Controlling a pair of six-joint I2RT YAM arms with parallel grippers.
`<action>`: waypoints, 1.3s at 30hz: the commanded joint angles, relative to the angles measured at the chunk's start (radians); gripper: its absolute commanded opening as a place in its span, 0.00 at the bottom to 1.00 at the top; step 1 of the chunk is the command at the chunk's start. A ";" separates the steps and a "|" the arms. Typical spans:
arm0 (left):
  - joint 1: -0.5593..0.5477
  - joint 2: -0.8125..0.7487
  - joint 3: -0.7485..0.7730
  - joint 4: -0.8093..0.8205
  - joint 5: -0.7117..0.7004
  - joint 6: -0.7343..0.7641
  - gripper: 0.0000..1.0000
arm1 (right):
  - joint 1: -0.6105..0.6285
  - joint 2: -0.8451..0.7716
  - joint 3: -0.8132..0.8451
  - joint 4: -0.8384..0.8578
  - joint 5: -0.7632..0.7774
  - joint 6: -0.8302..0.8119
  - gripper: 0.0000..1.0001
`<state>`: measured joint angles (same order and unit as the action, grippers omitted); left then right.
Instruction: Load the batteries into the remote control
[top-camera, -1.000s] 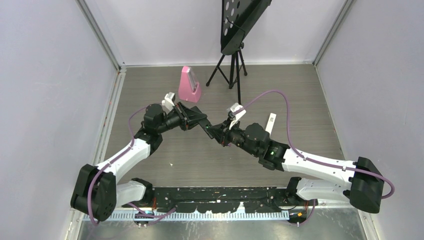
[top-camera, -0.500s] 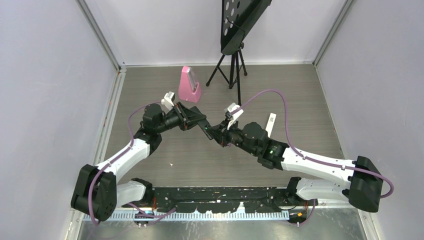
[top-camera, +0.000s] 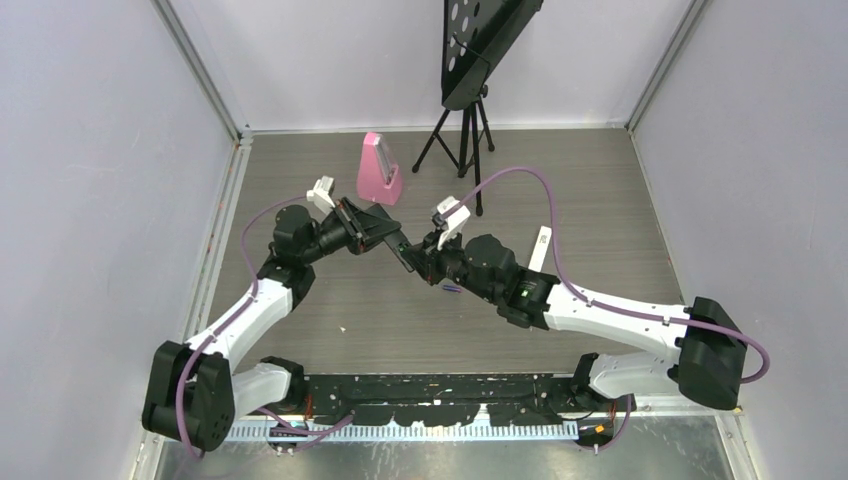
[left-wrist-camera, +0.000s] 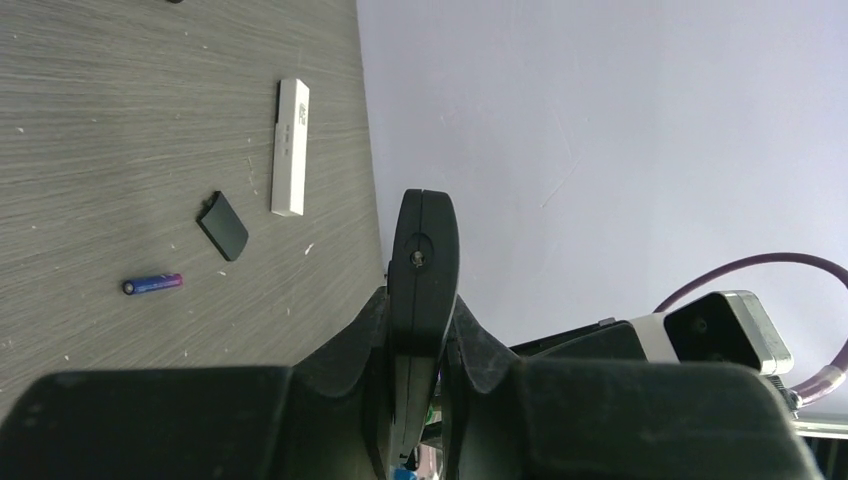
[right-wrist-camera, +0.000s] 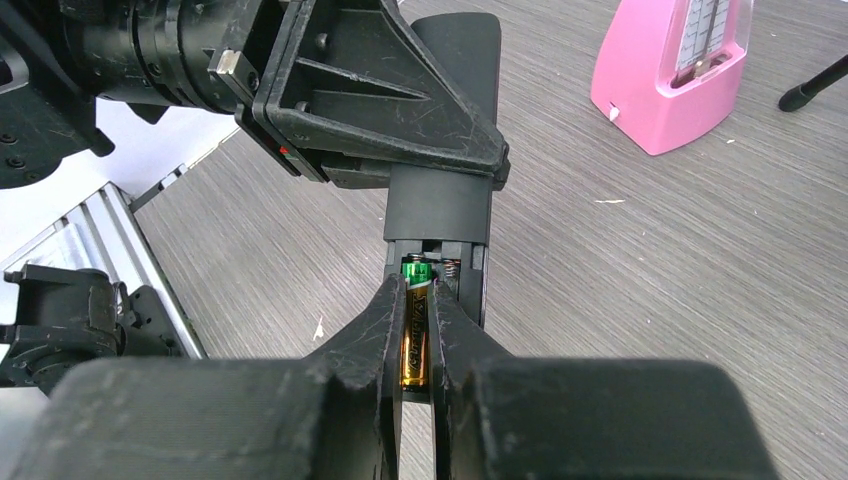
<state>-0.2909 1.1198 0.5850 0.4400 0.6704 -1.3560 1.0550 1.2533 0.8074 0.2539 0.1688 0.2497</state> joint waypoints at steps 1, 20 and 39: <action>0.006 -0.089 0.136 0.220 0.024 -0.119 0.00 | 0.019 0.085 -0.057 -0.388 -0.002 -0.002 0.12; 0.006 -0.086 0.058 0.143 0.070 0.011 0.00 | 0.016 0.001 0.086 -0.435 0.077 0.134 0.39; 0.006 -0.099 0.043 0.162 0.079 0.028 0.00 | 0.007 -0.060 0.165 -0.446 0.170 0.164 0.59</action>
<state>-0.2878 1.0832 0.5850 0.4572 0.6823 -1.2755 1.0847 1.2213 0.9623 -0.0471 0.2237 0.4026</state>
